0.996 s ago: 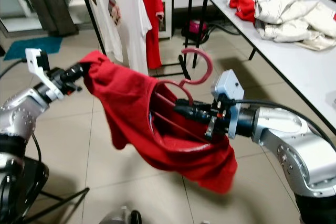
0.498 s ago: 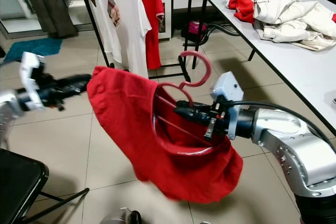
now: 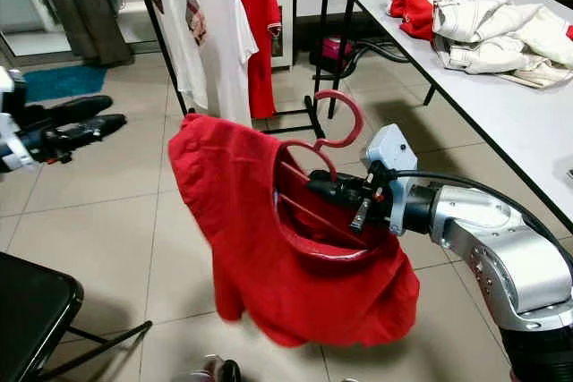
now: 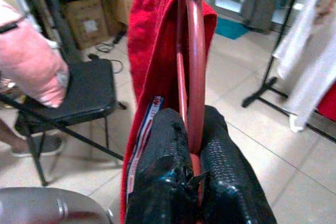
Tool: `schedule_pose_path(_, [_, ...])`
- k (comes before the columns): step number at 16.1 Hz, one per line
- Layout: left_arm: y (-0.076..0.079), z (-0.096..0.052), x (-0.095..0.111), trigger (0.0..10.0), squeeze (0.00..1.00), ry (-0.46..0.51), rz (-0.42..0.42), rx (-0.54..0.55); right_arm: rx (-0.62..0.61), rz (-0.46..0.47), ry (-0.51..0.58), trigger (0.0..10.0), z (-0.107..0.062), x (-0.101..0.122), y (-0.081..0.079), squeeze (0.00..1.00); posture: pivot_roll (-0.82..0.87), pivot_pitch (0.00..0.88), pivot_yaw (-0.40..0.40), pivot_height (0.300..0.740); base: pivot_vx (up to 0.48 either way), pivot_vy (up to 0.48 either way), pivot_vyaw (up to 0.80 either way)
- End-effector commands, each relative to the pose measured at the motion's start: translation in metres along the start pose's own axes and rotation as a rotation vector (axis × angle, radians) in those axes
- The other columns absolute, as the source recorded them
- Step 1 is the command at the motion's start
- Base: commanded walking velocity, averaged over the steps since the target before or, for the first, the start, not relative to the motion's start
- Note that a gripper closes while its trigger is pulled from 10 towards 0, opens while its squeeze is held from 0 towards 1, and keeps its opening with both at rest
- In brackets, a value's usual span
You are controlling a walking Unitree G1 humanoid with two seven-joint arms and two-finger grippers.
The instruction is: Hang hanger
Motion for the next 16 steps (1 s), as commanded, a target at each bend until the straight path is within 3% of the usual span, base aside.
schedule_pose_path(1, [0.003,0.01,-0.008,10.0,0.0,-0.057,0.023,-0.021,0.074,-0.031,0.05,10.0,0.002,0.012,-0.01,0.0,0.05,0.015,0.063,0.74,0.0,0.0,0.0])
schedule_pose_path(3, [0.002,0.014,-0.011,10.0,0.0,-0.067,0.021,-0.028,0.098,-0.032,0.057,10.0,0.001,0.013,-0.013,0.0,0.05,0.016,0.062,0.74,0.0,0.0,0.0])
schedule_pose_path(8, [0.018,0.029,0.002,10.0,0.0,0.033,-0.077,-0.212,0.122,-0.034,0.056,10.0,-0.001,0.014,-0.016,0.0,0.04,0.019,0.071,0.74,0.0,0.0,0.0])
schedule_pose_path(12, [0.025,0.024,-0.008,10.0,0.0,-0.015,-0.074,-0.284,0.129,-0.026,0.056,10.0,-0.002,0.013,-0.018,0.0,0.04,0.021,0.073,0.74,0.0,0.0,0.0])
schedule_pose_path(16, [0.034,0.03,-0.01,10.0,0.0,-0.02,-0.086,-0.335,0.143,-0.028,0.055,10.0,-0.001,0.013,-0.02,0.0,0.04,0.024,0.069,0.74,0.0,0.0,0.0])
Point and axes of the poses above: a point about 5 cm out from each wrist's last joint towards the gripper, its own z axis pointing out of the wrist towards the gripper, its own x axis along the axis of the wrist's last joint, y = z × x, the point moved 3 cm from there along z, pointing out of the wrist towards the gripper, and after that the axes turned 14 degrees about z, right-handed, at the moved point
